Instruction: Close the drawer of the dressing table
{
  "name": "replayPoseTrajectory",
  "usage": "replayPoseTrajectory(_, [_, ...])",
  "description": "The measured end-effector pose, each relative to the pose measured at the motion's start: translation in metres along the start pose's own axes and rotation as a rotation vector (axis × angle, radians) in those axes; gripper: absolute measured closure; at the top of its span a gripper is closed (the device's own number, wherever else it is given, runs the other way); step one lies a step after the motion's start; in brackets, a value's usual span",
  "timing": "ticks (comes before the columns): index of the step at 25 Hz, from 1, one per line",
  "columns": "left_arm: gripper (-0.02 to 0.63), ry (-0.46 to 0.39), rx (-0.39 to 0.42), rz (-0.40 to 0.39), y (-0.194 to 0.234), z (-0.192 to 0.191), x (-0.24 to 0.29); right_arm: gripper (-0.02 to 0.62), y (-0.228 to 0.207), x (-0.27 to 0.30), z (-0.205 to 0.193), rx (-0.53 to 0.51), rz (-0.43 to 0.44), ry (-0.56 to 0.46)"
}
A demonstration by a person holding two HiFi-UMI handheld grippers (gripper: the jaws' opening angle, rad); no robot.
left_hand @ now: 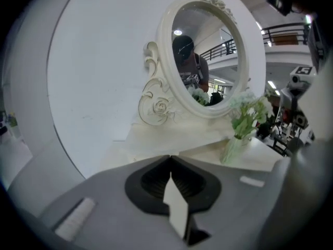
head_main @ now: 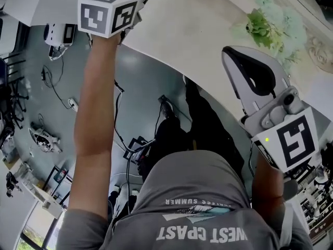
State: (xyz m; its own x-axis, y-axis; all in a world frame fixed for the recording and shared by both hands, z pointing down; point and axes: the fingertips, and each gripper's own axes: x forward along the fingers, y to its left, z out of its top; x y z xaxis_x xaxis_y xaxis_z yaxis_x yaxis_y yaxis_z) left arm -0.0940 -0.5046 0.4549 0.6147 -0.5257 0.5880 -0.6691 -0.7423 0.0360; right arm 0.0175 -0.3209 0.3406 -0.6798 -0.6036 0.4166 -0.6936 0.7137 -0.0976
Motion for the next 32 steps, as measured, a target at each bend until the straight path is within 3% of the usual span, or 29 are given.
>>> replayPoseTrajectory(5, [0.603, -0.082, 0.051, 0.003, -0.031, 0.036, -0.059, 0.594, 0.021, -0.022, 0.024, -0.045, -0.015, -0.026])
replayPoseTrajectory(16, [0.603, -0.299, 0.212, 0.011, -0.151, 0.139, -0.210, 0.594, 0.065, -0.113, 0.088, -0.150, -0.062, -0.094])
replayPoseTrajectory(24, [0.603, -0.407, 0.324, 0.053, -0.196, 0.165, -0.308, 0.595, 0.105, -0.135, 0.119, -0.232, -0.061, -0.142])
replayPoseTrajectory(32, [0.603, -0.450, 0.376, 0.121, -0.236, 0.156, -0.408, 0.595, 0.163, -0.164, 0.151, -0.311, -0.046, -0.175])
